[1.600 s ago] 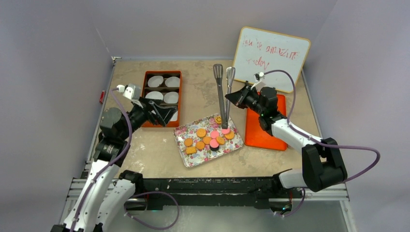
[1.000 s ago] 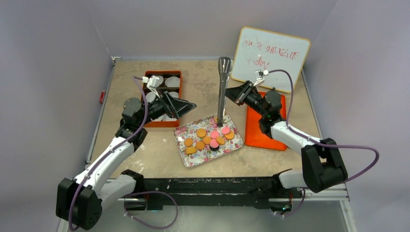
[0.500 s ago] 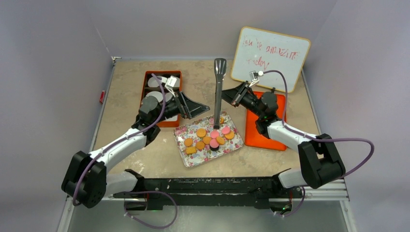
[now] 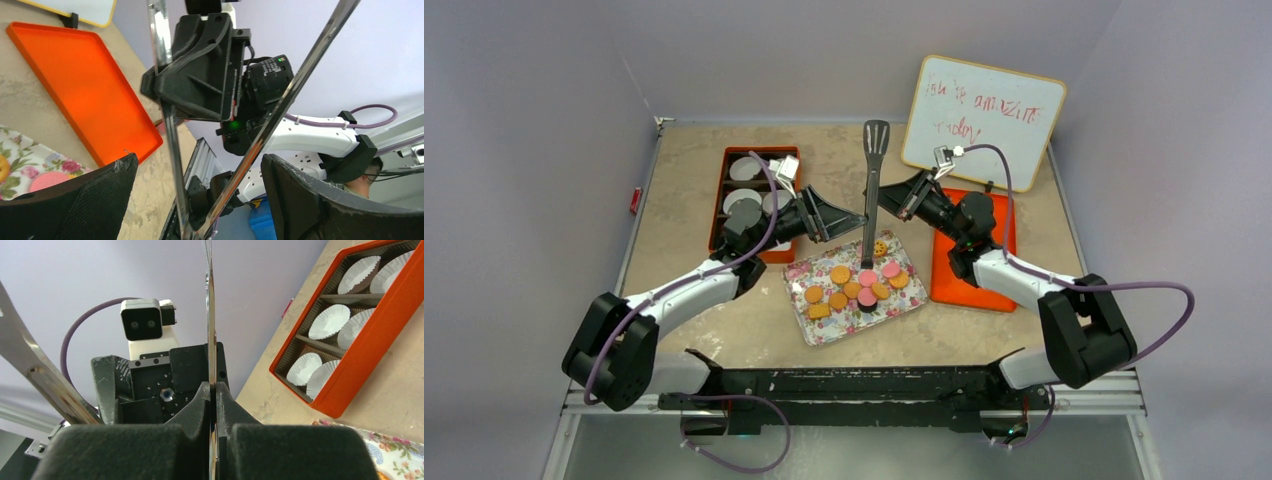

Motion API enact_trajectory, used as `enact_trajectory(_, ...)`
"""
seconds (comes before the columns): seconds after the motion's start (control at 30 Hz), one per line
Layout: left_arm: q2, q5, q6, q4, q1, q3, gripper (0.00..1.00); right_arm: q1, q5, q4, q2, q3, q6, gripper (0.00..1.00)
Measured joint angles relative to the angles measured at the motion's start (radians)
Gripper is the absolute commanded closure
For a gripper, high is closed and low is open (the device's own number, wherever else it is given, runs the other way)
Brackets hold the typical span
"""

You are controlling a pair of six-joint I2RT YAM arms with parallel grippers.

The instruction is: Pack the cookies

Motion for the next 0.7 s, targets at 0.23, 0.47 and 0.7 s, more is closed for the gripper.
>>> enact_trajectory(0.23,0.027,0.0,-0.013,0.028,-0.024,0.034,0.11,0.016,-0.005,0.006,0.015,0.014,0.013,1.0)
enact_trajectory(0.47,0.053,0.0,-0.017,0.04,-0.031,0.05,0.13,0.031,-0.018,-0.001,0.015,0.027,0.018,1.0)
enact_trajectory(0.7,0.063,0.0,-0.021,0.043,-0.035,0.074,0.15,0.046,-0.018,-0.008,0.015,0.035,0.018,1.0)
